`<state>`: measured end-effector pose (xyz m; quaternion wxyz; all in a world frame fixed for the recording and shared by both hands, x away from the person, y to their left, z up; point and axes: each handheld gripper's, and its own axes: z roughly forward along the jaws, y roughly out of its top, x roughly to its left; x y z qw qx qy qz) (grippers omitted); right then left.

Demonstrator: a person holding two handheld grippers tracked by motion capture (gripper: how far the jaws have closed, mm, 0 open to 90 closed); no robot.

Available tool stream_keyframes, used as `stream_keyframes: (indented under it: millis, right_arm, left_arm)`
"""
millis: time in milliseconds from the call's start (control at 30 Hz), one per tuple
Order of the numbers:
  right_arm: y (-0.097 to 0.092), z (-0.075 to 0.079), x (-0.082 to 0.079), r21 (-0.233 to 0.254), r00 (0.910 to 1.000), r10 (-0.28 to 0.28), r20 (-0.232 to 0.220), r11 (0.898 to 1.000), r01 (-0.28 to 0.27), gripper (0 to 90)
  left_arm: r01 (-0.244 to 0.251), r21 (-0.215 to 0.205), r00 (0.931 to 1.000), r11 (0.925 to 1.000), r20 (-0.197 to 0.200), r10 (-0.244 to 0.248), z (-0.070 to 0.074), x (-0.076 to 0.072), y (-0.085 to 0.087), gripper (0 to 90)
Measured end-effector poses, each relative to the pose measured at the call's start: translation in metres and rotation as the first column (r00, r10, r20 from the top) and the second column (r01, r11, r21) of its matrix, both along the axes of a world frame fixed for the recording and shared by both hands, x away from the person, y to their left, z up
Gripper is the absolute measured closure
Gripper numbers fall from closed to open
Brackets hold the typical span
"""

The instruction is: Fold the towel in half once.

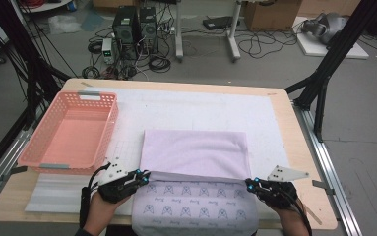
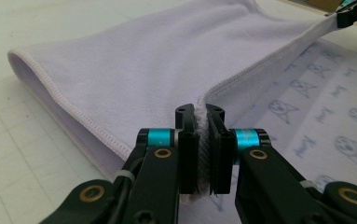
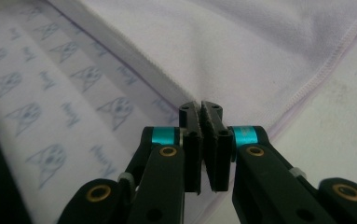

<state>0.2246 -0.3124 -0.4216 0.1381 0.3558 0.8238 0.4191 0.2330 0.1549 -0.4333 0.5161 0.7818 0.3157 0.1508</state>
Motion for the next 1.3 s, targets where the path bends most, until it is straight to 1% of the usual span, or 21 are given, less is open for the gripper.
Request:
stream_keyframes:
  millis: [67, 133, 233, 333, 400, 467, 500, 533, 567, 600, 633, 667, 700, 767, 833, 933, 1033, 1133, 1167, 1200, 1300]
  right_arm:
    - [-0.002, 0.002, -0.01, -0.006, 0.9999, 0.012, 0.0, 1.0, -0.012, 86.7]
    - [-0.005, 0.003, -0.018, -0.006, 0.9997, 0.022, -0.002, 1.0, -0.022, 86.7]
    - [-0.007, 0.004, -0.027, -0.009, 0.9991, 0.041, -0.004, 0.999, -0.041, 86.6]
    - [-0.008, 0.006, -0.038, -0.008, 0.9979, 0.062, -0.018, 0.998, -0.062, 86.7]
    - [-0.007, 0.006, -0.044, -0.007, 0.9966, 0.079, -0.025, 0.997, -0.079, 86.6]
    - [-0.005, 0.006, -0.052, -0.033, 0.9943, 0.099, -0.039, 0.994, -0.1, 86.7]
    - [-0.004, 0.006, -0.056, -0.049, 0.9931, 0.106, -0.05, 0.993, -0.108, 86.7]
    - [-0.003, 0.005, -0.059, -0.058, 0.992, 0.109, -0.063, 0.992, -0.113, 86.6]
    - [-0.003, 0.003, -0.061, -0.056, 0.9909, 0.113, -0.073, 0.992, -0.117, 86.5]
    - [-0.003, 0.002, -0.062, -0.055, 0.9905, 0.112, -0.079, 0.992, -0.117, 85.3]
    - [-0.003, 0.0, -0.061, -0.056, 0.9909, 0.109, -0.078, 0.992, -0.114, 79.5]
    - [-0.003, 0.0, -0.059, -0.051, 0.992, 0.099, -0.079, 0.993, -0.103, 72.3]
    - [-0.003, 0.001, -0.057, -0.033, 0.9929, 0.09, -0.077, 0.995, -0.093, 65.7]
    - [-0.005, 0.004, -0.054, 0.009, 0.9962, 0.068, -0.055, 0.998, -0.067, 57.7]
    - [-0.008, 0.01, -0.049, 0.038, 0.9994, 0.03, -0.019, 0.999, -0.029, 54.8]
    - [-0.012, 0.014, -0.038, 0.039, 0.9985, -0.051, 0.018, 0.998, 0.051, 53.8]
    - [-0.013, 0.01, -0.021, 0.039, 0.9923, -0.121, 0.024, 0.992, 0.12, 54.3]
    - [-0.011, 0.004, 0.0, 0.021, 0.9888, -0.146, 0.034, 0.989, 0.145, 55.5]
    - [-0.01, 0.003, 0.007, 0.016, 0.9876, -0.154, 0.029, 0.988, 0.154, 55.6]
    - [-0.009, 0.001, 0.015, 0.009, 0.9861, -0.162, 0.034, 0.987, 0.162, 55.5]
    - [-0.007, -0.002, 0.04, -0.004, 0.9783, -0.203, 0.038, 0.979, 0.204, 53.4]
  left_arm:
    - [0.011, -0.004, 0.9999, 0.9999, -0.003, -0.011, 0.001, -0.007, -0.001, 83.9]
    - [0.02, 0.006, 0.9998, 0.9998, -0.009, -0.02, 0.001, -0.015, -0.001, 83.8]
    - [0.038, 0.008, 0.9991, 0.9993, -0.019, -0.038, 0.002, -0.026, 0.0, 83.8]
    - [0.052, 0.008, 0.9984, 0.9986, -0.021, -0.052, 0.004, -0.036, 0.002, 83.9]
    - [0.056, 0.016, 0.9981, 0.9983, -0.028, -0.055, 0.004, -0.042, 0.005, 83.9]
    - [0.068, 0.012, 0.9969, 0.9976, -0.04, -0.068, 0.004, -0.048, 0.008, 83.9]
    - [0.077, 0.018, 0.9961, 0.9969, -0.045, -0.076, 0.003, -0.051, 0.009, 83.8]
    - [0.083, 0.022, 0.9952, 0.9963, -0.054, -0.082, 0.002, -0.053, 0.01, 83.3]
    - [0.082, 0.026, 0.9945, 0.9963, -0.068, -0.08, 0.0, -0.053, 0.01, 80.8]
    - [0.066, 0.033, 0.9947, 0.9973, -0.081, -0.063, -0.001, -0.051, 0.01, 74.1]
    - [0.045, 0.027, 0.9946, 0.9986, -0.095, -0.043, -0.002, -0.049, 0.009, 63.1]
    - [0.023, 0.01, 0.9945, 0.9997, -0.102, -0.021, -0.001, -0.045, 0.01, 52.4]
    - [0.007, -0.015, 0.9942, 0.9999, -0.108, -0.008, 0.0, -0.042, 0.011, 45.6]
    - [-0.02, -0.063, 0.9953, 0.9978, -0.096, 0.013, 0.005, -0.037, 0.015, 40.3]
    - [-0.043, -0.101, 0.9949, 0.9939, -0.095, 0.034, 0.009, -0.028, 0.017, 38.8]
    - [-0.066, -0.111, 0.9942, 0.9916, -0.092, 0.056, 0.013, -0.013, 0.015, 37.4]
    - [-0.089, -0.094, 0.9927, 0.9916, -0.091, 0.08, 0.013, 0.002, 0.013, 37.4]
    - [-0.117, -0.078, 0.9883, 0.9901, -0.107, 0.108, 0.01, 0.018, 0.013, 37.6]
    - [-0.126, -0.081, 0.9865, 0.9887, -0.115, 0.117, 0.009, 0.024, 0.013, 37.6]
    - [-0.133, -0.082, 0.9853, 0.9877, -0.119, 0.123, 0.008, 0.029, 0.014, 37.6]
    - [-0.161, -0.079, 0.98, 0.9838, -0.13, 0.15, 0.007, 0.048, 0.015, 37.6]
